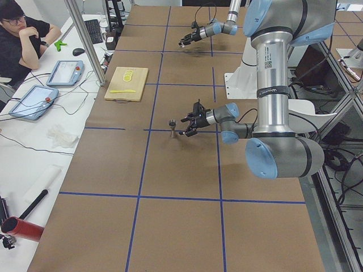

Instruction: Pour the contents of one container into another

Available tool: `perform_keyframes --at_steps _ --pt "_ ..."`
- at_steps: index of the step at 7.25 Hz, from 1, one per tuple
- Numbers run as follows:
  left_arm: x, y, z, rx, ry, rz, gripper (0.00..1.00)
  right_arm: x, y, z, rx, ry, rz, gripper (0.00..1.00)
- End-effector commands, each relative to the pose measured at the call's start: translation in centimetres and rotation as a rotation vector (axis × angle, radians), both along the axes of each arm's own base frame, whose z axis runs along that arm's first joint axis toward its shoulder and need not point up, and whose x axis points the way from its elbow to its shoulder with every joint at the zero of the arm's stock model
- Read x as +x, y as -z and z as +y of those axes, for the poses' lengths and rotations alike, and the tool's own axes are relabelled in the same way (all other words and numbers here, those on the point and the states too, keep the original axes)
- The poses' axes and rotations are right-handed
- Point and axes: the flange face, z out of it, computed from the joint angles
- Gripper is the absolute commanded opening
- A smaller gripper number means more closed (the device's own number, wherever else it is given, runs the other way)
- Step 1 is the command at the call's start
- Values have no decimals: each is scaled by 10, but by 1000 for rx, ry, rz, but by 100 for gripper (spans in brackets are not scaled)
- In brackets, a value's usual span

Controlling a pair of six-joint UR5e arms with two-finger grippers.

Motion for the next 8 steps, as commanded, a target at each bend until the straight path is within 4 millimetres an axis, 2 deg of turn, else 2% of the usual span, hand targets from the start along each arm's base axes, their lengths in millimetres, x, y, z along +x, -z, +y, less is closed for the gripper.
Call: perform_keyframes --at_steps 1,4,5,8 --pt "-13 19 8 -20 -83 15 100 -3 -11 3 4 -2 24 0" --pt "-15 20 8 -19 -83 15 100 -6 -12 6 7 2 28 0" --pt "-15 20 8 -20 -86 15 100 -6 -14 6 6 2 33 3" --pt "-15 21 8 -21 -86 17 100 -9 -29 9 1 11 62 26"
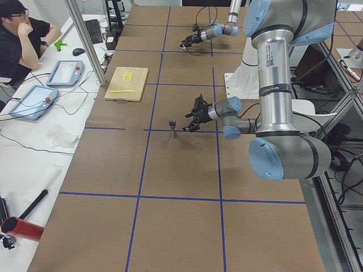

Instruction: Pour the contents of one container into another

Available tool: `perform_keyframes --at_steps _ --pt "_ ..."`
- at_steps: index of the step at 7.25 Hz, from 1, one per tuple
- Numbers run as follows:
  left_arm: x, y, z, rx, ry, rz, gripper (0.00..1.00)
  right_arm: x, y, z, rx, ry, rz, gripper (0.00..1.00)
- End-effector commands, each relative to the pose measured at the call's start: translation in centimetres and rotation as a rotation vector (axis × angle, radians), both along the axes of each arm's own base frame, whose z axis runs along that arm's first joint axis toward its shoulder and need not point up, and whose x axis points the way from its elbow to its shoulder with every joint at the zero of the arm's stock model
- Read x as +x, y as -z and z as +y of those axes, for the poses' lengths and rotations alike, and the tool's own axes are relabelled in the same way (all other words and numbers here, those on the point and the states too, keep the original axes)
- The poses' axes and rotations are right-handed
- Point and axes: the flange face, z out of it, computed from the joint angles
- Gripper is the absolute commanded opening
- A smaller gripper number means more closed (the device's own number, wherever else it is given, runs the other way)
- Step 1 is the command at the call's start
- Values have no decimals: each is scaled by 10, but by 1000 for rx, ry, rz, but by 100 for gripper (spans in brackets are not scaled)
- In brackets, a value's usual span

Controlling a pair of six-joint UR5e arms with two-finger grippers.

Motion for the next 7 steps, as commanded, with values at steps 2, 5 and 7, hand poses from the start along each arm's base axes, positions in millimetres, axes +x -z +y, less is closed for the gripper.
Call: perform_keyframes --at_steps 2,5,7 --pt "0 0 0 0 0 -1 100 -1 -5 1 -1 3 9 62" --pt "-1 2 0 1 0 3 100 -1 -4 1 0 2 9 100" --pt "0 3 0 -1 -4 7 100 -1 -4 1 1 6 15 100"
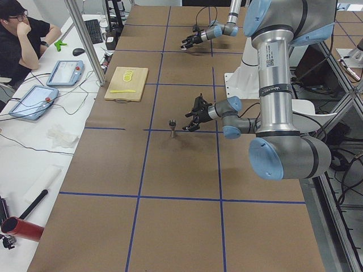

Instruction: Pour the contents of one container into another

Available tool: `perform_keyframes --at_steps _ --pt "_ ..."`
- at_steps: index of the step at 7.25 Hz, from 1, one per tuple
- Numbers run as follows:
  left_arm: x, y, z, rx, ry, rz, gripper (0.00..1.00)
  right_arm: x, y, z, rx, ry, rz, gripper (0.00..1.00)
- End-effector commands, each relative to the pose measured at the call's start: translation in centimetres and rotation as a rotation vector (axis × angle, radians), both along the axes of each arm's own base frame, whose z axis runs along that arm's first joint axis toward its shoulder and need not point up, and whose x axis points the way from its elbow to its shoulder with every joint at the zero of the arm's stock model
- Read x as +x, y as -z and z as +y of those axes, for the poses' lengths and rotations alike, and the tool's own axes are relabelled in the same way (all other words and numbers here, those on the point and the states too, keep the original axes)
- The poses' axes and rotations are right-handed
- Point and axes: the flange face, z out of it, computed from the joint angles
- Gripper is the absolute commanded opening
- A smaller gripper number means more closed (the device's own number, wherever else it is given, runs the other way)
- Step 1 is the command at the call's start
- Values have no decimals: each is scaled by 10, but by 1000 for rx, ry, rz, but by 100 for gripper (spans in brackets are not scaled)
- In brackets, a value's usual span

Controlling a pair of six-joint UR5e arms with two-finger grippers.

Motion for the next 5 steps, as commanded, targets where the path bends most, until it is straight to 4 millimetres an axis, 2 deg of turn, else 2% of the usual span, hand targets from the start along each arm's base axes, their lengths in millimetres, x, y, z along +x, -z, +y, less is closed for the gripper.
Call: perform_keyframes --at_steps 1,2,3,4,5 --pt "0 3 0 -1 -3 6 100 1 0 0 2 4 10 100" --pt "0 7 2 -7 -18 17 100 8 -6 2 -1 9 28 100" --pt "0 10 2 -10 -25 22 100 14 5 3 -3 19 12 100" --pt "-1 11 2 -11 -26 24 100 27 4 6 -6 33 32 100" --pt "1 13 4 -27 -59 33 100 42 17 12 -22 66 12 100"
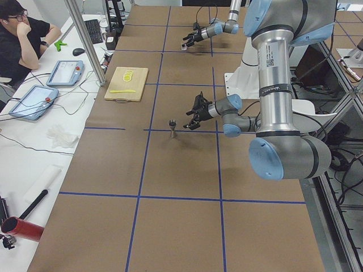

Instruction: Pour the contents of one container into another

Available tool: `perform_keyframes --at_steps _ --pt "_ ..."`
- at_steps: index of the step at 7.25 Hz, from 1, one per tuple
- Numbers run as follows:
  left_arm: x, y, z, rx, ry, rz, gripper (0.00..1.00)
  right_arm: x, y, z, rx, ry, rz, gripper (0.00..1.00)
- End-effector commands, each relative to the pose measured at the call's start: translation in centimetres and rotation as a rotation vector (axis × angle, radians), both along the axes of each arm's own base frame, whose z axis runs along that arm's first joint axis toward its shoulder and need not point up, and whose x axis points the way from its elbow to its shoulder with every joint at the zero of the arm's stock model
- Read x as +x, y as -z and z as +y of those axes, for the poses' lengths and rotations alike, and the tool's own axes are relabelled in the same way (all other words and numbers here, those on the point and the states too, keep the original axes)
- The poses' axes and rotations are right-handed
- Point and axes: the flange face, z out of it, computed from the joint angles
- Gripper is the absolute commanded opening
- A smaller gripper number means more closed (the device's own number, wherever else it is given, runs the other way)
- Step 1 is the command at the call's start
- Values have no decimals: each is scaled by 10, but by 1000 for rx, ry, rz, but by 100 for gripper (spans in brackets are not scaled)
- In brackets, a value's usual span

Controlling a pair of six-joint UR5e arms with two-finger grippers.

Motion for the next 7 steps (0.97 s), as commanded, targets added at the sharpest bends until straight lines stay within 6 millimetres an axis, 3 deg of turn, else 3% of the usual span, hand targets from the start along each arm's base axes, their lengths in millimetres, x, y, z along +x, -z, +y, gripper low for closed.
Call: perform_keyframes --at_steps 1,3,4,5,7 --pt "1 9 4 -19 -44 15 100 29 24 11 -35 67 -37 100" --pt "0 10 7 -35 -76 22 100 24 28 22 -85 152 -59 100" --pt "2 10 9 -54 -108 20 100 34 29 31 -144 231 -68 100" --pt "-2 16 14 -73 -154 35 100 60 31 44 -211 312 -67 100" --pt "-26 41 24 -99 -203 37 100 76 46 56 -275 403 -92 100"
